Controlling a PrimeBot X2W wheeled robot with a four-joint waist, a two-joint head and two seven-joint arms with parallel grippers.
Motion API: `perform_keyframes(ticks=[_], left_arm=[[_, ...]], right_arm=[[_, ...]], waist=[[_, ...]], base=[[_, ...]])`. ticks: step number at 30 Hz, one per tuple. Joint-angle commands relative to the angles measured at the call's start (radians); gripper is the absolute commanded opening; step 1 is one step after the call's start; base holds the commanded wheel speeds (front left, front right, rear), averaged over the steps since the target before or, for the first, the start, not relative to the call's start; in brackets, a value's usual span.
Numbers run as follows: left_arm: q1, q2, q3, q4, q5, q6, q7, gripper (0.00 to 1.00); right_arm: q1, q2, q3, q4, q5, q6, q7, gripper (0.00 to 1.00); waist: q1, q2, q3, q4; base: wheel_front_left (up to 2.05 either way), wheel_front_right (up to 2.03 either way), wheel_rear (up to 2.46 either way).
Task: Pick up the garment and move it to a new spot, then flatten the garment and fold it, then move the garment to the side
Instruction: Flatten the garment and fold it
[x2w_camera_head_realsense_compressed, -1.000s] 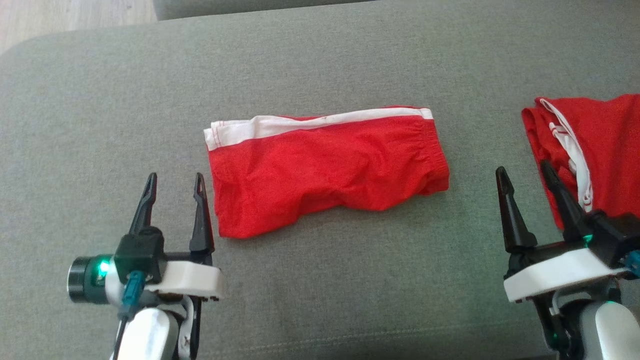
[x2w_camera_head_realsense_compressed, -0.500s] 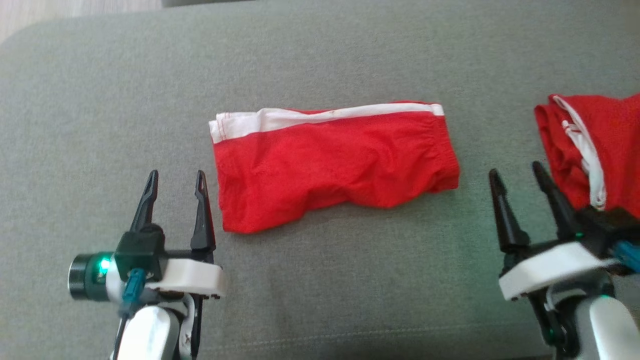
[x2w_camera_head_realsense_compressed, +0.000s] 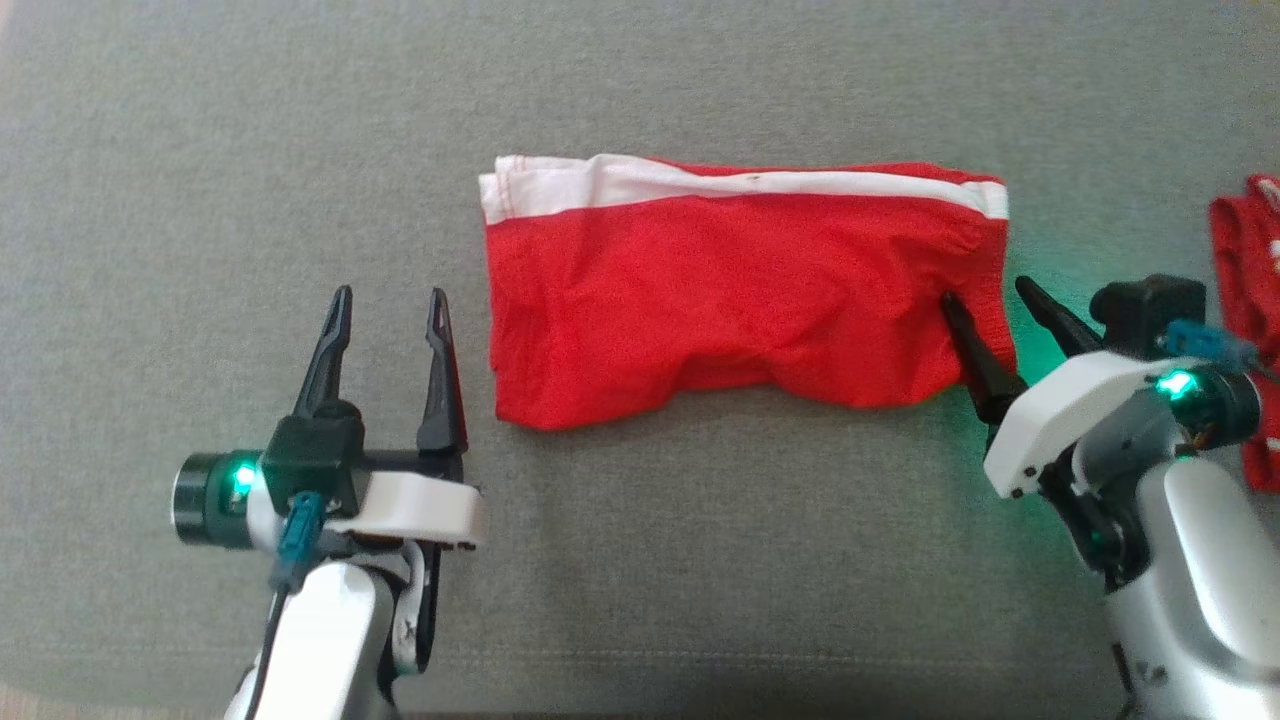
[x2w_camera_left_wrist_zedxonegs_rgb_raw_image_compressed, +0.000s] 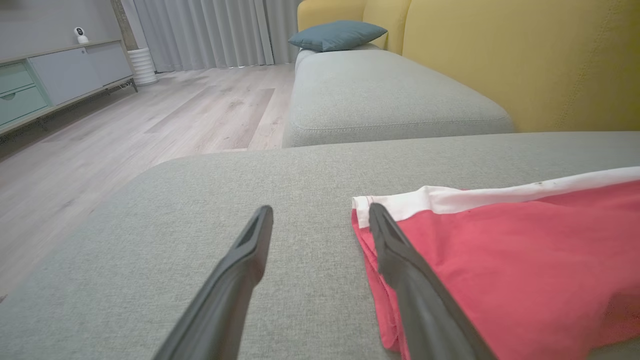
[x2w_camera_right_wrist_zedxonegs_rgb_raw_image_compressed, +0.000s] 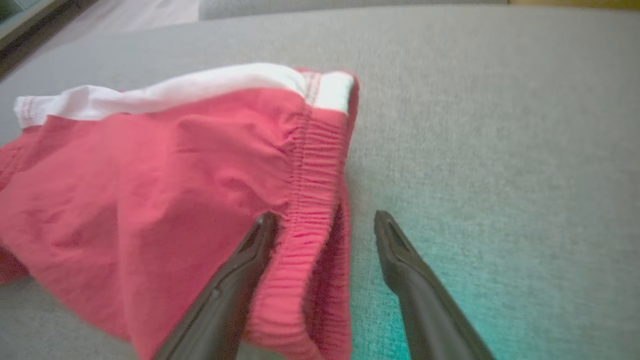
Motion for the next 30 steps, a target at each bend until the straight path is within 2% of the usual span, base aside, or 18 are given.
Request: perform_keyframes(ticks=[1, 4, 5, 7, 8, 22, 25, 30], left_arm=[[-0.044, 0.005, 0.024, -0.021, 0.004, 0.003, -0.011, 1.00], [-0.057, -0.001, 0.020, -0.015, 0.004, 0.002, -0.016, 1.00], [-0.060, -0.003, 0.018, -0.013, 0.004, 0.001, -0.017, 1.00], [-0.066, -0.005, 0.016, -0.010, 0.004, 0.000, -0.018, 1.00], [-0.068, -0.007, 0.015, -0.008, 0.004, 0.000, -0.019, 1.00], [-0.059, -0.008, 0.014, 0.006, 0.004, -0.003, -0.022, 1.00], [-0.053, -0.006, 0.016, 0.008, 0.003, -0.003, -0.022, 1.00], [-0.043, -0.003, 0.009, 0.014, 0.002, -0.010, -0.022, 1.00]], right_arm=[[-0.040, -0.019, 0.018, 0.000, 0.026, 0.002, 0.030, 1.00], [-0.071, -0.030, 0.031, 0.053, 0.066, 0.002, 0.084, 1.00], [-0.079, -0.033, 0.037, 0.067, 0.085, 0.002, 0.099, 0.93], [-0.092, -0.046, 0.053, 0.083, 0.120, 0.002, 0.119, 0.16], [-0.095, -0.051, 0.060, 0.085, 0.144, 0.002, 0.124, 0.00], [-0.065, -0.272, 0.110, 0.007, 0.317, 0.002, 0.113, 0.00], [-0.077, -0.280, 0.128, -0.039, 0.422, 0.002, 0.143, 0.00], [-0.102, -0.215, 0.122, -0.127, 0.740, 0.002, 0.291, 0.00]], waist=[[0.0000, 0.0000, 0.020, 0.021], [0.0000, 0.0000, 0.027, 0.028], [0.0000, 0.0000, 0.028, 0.029], [0.0000, 0.0000, 0.030, 0.031], [0.0000, 0.0000, 0.030, 0.031], [0.0000, 0.0000, -0.019, 0.018], [0.0000, 0.0000, -0.035, 0.013], [0.0000, 0.0000, -0.063, 0.009]], base=[[0.00, 0.00, 0.00], [0.00, 0.00, 0.00], [0.00, 0.00, 0.00], [0.00, 0.00, 0.00], [0.00, 0.00, 0.00], [0.00, 0.00, 0.00], [0.00, 0.00, 0.00], [0.00, 0.00, 0.00]])
